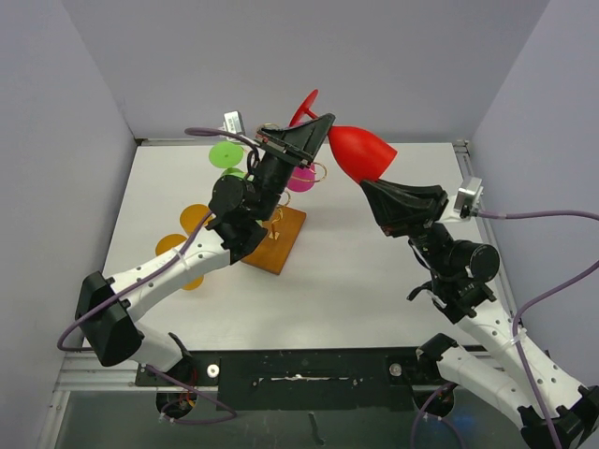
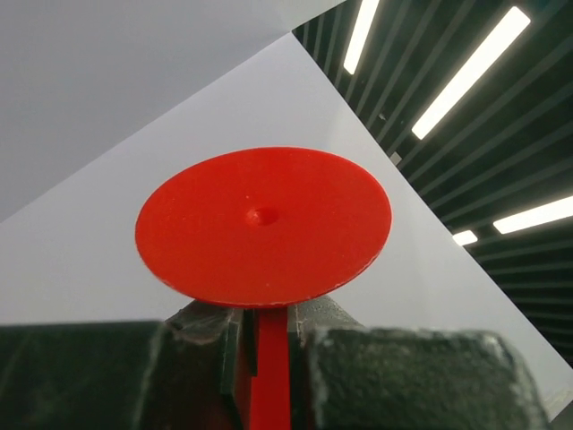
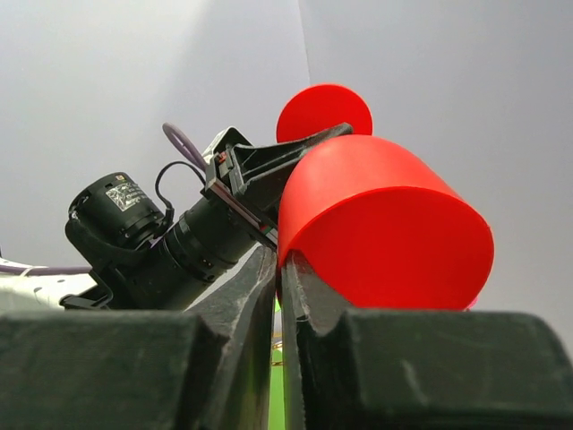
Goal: Place the wine glass upside down on the wine glass rack
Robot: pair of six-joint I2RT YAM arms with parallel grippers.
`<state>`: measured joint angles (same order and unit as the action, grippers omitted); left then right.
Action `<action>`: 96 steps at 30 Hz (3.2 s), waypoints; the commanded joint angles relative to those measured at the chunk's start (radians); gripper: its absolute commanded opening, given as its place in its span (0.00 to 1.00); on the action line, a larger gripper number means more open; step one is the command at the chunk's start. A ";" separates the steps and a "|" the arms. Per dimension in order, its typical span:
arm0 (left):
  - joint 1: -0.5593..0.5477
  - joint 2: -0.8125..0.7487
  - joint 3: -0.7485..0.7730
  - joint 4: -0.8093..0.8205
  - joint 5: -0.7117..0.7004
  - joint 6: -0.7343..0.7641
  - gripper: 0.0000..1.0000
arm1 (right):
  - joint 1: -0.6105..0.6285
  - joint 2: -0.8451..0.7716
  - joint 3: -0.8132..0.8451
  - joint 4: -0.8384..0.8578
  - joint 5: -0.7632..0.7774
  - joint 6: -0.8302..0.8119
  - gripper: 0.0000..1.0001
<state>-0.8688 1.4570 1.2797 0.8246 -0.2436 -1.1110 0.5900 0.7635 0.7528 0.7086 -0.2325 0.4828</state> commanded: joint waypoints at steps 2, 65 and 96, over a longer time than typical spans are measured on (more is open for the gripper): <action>-0.004 -0.040 0.019 0.069 0.021 0.041 0.00 | 0.006 -0.026 0.004 -0.012 0.005 0.019 0.12; -0.061 -0.067 -0.064 -0.100 0.665 1.187 0.00 | 0.005 0.019 0.415 -0.825 0.188 0.637 0.11; -0.065 -0.300 -0.069 -0.481 0.410 1.052 0.66 | 0.004 -0.028 0.316 -0.670 0.502 0.701 0.00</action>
<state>-0.9329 1.2510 1.2221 0.3668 0.2310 -0.0288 0.5907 0.7460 1.0534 -0.0437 0.1761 1.2087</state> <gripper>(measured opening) 0.642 0.042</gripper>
